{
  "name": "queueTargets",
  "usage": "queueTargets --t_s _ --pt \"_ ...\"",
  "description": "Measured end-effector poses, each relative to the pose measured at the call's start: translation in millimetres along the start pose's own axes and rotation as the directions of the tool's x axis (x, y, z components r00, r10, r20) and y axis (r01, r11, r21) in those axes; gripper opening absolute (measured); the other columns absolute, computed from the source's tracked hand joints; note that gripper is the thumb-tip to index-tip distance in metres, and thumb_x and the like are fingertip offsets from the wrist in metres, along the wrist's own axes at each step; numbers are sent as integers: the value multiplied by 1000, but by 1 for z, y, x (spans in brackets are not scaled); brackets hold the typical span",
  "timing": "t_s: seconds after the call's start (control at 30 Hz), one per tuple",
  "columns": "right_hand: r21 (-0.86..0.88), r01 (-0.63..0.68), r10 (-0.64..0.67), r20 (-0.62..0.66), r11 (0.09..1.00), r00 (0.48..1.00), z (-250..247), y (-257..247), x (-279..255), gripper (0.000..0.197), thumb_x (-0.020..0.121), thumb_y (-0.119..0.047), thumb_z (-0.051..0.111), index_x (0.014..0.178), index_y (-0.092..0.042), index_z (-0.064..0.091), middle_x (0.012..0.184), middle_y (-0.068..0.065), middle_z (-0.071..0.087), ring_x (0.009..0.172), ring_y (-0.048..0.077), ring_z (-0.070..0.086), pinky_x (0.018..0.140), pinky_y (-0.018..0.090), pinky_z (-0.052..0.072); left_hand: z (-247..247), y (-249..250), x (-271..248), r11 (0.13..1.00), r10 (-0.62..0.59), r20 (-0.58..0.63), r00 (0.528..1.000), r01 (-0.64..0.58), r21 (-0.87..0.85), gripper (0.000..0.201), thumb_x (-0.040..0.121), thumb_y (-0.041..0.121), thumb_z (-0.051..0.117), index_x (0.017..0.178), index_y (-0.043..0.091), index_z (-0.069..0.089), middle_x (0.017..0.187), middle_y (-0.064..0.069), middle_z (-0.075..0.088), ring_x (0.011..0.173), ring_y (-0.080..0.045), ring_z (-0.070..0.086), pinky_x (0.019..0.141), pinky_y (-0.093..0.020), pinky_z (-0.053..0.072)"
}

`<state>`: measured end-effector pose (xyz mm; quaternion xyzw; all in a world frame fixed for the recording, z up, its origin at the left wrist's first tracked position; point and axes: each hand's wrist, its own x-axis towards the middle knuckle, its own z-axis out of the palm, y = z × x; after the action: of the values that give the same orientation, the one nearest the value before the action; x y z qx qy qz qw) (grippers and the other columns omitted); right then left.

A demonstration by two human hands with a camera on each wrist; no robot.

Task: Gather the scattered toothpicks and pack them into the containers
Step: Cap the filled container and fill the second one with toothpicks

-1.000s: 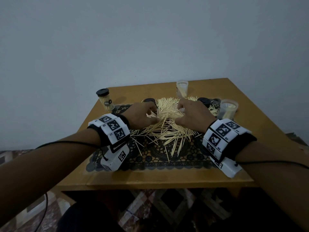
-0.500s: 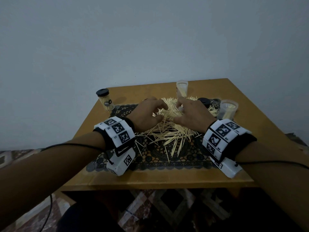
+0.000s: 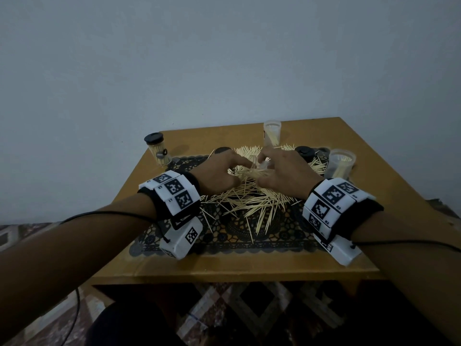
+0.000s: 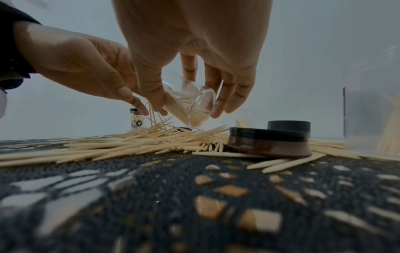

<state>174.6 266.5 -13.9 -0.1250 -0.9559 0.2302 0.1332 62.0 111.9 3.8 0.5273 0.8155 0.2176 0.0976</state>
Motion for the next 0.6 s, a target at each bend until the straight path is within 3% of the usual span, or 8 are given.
queueTargets --t_s 0.13,0.2,0.33,0.43,0.6 --pt "-2 -10 10 2 1000 1000 0 0 -1 46 76 -32 78 113 -18 56 104 7 62 93 24 59 80 41 53 1 -3 1 993 -33 -58 998 26 -111 41 82 6 65 119 21 59 115 -2 58 109 -15 54 94 -36 48" --pt "0 -13 13 5 1000 1000 -1 0 -1 46 76 -32 78 113 -17 56 104 7 62 93 24 59 80 42 53 3 -3 0 995 -32 -59 998 27 -93 39 82 6 66 119 18 58 115 -2 59 107 -14 55 92 -32 48" --pt "1 -15 15 -16 1000 1000 -2 0 -1 43 77 -29 77 112 -14 57 99 8 63 90 26 61 79 41 54 1 -4 -2 992 -126 -182 975 118 -50 28 83 2 61 108 12 57 98 -2 64 90 -18 61 75 -27 50" --pt "1 -12 12 -19 1000 1000 -1 2 0 43 77 -29 77 112 -14 57 99 8 64 91 26 61 78 42 54 -1 -7 0 983 -170 -129 977 177 40 23 84 9 67 106 12 61 93 -1 68 84 -15 61 67 -23 45" --pt "-7 4 -4 -5 1000 1000 1 2 1 45 75 -34 77 112 -17 57 103 8 64 96 25 61 79 43 54 0 -5 1 989 -128 -133 983 137 55 14 85 13 70 99 10 67 76 4 66 68 -8 62 59 -11 44"
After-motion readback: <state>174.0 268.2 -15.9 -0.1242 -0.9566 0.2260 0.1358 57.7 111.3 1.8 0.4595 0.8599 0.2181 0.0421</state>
